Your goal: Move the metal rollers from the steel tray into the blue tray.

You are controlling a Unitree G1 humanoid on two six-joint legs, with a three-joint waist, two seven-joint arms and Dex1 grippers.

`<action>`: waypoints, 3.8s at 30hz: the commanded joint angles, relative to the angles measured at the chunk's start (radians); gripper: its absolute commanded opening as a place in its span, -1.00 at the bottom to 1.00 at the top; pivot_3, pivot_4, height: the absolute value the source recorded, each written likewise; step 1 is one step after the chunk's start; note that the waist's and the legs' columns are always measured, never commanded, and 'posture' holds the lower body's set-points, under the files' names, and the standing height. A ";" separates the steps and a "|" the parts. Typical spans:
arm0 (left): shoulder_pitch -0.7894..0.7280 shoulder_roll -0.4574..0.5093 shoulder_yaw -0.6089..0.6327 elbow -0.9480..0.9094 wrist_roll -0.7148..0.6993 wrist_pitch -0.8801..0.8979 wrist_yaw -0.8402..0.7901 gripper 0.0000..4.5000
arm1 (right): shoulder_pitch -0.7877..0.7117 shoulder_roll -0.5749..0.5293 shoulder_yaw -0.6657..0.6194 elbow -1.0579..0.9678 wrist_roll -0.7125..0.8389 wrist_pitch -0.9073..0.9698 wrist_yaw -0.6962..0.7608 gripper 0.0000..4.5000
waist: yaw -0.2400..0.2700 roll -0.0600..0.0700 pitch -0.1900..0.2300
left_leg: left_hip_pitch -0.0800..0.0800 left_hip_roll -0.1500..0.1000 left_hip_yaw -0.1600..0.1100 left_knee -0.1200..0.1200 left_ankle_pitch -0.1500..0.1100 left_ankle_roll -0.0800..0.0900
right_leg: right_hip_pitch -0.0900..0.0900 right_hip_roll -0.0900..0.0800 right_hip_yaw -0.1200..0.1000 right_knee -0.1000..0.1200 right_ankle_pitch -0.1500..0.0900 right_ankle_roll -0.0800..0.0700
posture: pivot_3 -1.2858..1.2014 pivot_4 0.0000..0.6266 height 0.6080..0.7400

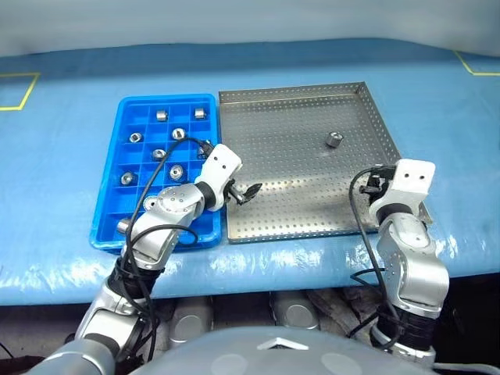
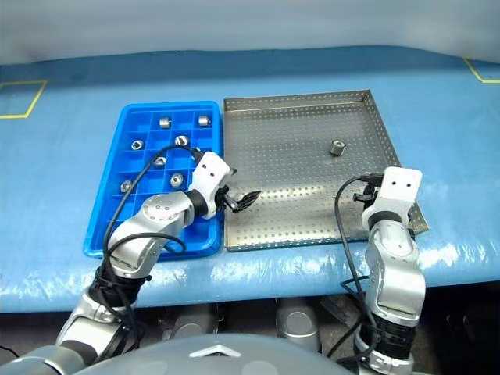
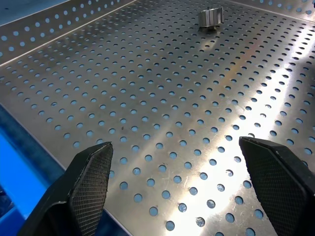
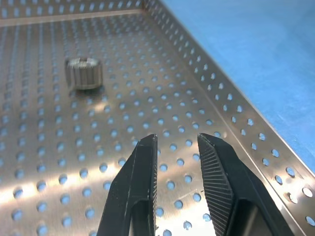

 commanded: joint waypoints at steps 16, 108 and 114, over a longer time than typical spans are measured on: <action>-0.018 -0.039 -0.026 0.037 0.016 -0.041 -0.034 1.00 | -0.204 0.187 -0.242 -0.114 0.860 -0.070 -0.176 -0.39 | -0.044 0.003 0.000 | -0.002 0.000 0.001 0.001 -0.001 0.002 | -0.001 0.001 0.002 0.000 0.000 0.000 | -0.10 -0.52 1.00; -0.001 -0.312 0.230 0.054 -0.680 -0.017 -0.083 -0.21 | -0.232 0.013 0.313 -0.007 1.351 -0.338 -0.284 -0.37 | -0.059 0.003 0.001 | -0.005 0.001 0.000 0.000 -0.002 0.004 | -0.002 0.002 0.001 -0.004 -0.001 0.000 | -0.09 -0.52 1.00; 0.001 -0.302 0.264 0.056 -0.691 -0.014 -0.054 -0.21 | -0.236 -0.008 0.315 -0.003 1.312 -0.329 -0.277 -0.37 | -0.057 0.003 0.001 | -0.005 0.001 0.000 0.000 -0.002 0.004 | -0.002 0.002 0.001 -0.004 -0.001 0.000 | -0.08 -0.52 1.00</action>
